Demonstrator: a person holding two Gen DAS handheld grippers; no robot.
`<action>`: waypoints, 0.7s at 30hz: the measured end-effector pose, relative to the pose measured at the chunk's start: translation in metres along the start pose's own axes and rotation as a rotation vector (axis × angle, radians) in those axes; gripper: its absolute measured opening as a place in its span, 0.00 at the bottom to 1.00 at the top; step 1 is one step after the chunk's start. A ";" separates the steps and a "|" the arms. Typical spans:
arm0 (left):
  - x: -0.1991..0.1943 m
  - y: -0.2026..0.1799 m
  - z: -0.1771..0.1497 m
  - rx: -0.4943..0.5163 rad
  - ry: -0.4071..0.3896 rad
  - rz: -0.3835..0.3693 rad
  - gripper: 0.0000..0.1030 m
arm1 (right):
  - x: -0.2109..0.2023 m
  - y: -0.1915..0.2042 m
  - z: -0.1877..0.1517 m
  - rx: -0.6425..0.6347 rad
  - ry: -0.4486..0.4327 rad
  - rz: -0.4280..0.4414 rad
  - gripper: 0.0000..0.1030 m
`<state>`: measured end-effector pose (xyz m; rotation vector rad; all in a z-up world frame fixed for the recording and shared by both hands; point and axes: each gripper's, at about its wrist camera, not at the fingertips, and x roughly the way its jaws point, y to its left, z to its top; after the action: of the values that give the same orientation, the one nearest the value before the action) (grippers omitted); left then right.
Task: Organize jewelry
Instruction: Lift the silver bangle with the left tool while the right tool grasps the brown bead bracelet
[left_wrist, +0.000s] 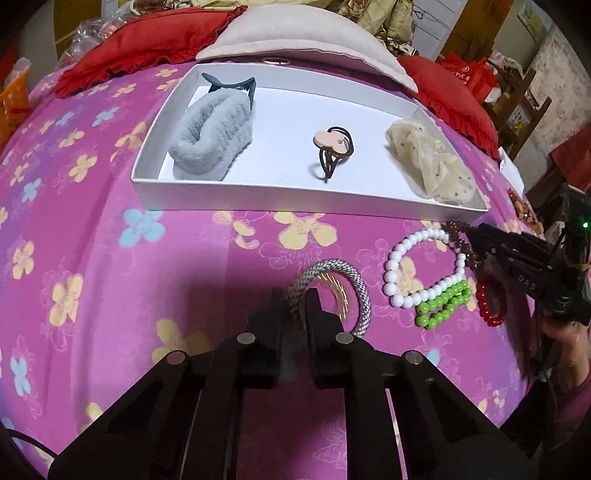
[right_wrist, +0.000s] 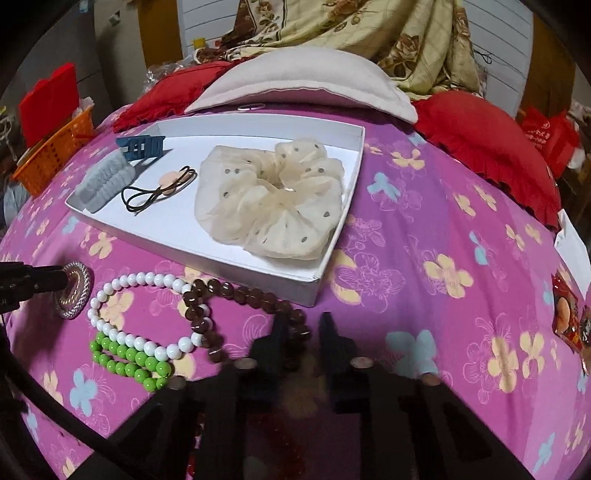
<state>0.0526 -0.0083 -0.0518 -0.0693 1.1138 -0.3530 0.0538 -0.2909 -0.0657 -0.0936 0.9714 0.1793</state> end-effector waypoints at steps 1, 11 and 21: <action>0.000 0.002 0.000 -0.010 0.005 -0.012 0.09 | -0.001 0.001 0.000 -0.003 0.000 -0.003 0.10; -0.025 0.011 -0.005 -0.040 -0.037 -0.039 0.06 | -0.030 0.005 0.004 -0.026 -0.056 0.006 0.08; -0.015 0.003 -0.003 -0.028 -0.032 -0.036 0.57 | -0.018 0.000 -0.006 -0.006 -0.003 0.033 0.08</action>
<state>0.0445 -0.0008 -0.0411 -0.1200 1.0869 -0.3673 0.0394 -0.2934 -0.0543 -0.0833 0.9698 0.2128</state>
